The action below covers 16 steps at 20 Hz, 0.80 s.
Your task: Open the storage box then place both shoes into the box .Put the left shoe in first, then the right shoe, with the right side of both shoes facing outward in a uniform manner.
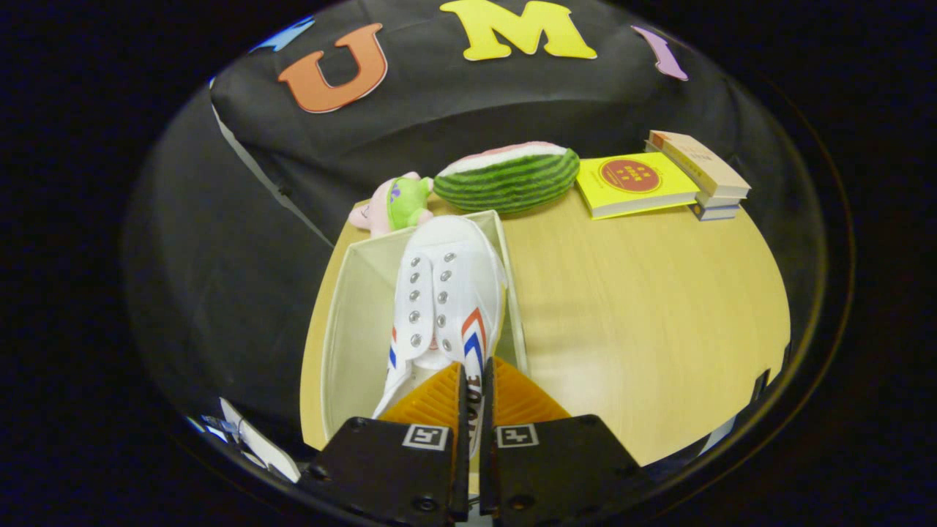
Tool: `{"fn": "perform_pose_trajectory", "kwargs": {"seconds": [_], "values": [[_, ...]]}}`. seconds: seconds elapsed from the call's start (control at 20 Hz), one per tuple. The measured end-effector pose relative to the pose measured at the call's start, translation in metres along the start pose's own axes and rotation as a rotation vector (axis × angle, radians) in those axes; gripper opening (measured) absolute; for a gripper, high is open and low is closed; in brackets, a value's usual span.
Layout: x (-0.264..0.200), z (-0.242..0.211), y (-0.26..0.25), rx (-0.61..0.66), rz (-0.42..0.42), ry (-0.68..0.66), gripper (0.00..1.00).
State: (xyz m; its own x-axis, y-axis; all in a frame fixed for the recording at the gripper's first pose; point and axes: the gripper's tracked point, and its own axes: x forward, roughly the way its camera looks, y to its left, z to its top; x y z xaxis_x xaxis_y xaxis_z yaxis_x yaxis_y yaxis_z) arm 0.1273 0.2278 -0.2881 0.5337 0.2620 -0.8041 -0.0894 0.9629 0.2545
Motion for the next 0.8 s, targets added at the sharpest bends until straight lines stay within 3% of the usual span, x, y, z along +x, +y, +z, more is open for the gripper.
{"fn": "perform_pose_trajectory", "kwargs": {"seconds": [0.05,0.15,0.3,0.65,0.8], "values": [[-0.008,0.008,-0.003,0.000,-0.005,-0.067,0.33],[-0.034,0.038,-0.017,-0.071,-0.083,-0.197,0.57],[-0.069,0.048,-0.013,-0.151,-0.071,-0.285,1.00],[-0.136,0.065,-0.045,-0.142,-0.083,-0.425,1.00],[-0.170,0.085,-0.069,-0.158,-0.147,-0.558,1.00]]}}
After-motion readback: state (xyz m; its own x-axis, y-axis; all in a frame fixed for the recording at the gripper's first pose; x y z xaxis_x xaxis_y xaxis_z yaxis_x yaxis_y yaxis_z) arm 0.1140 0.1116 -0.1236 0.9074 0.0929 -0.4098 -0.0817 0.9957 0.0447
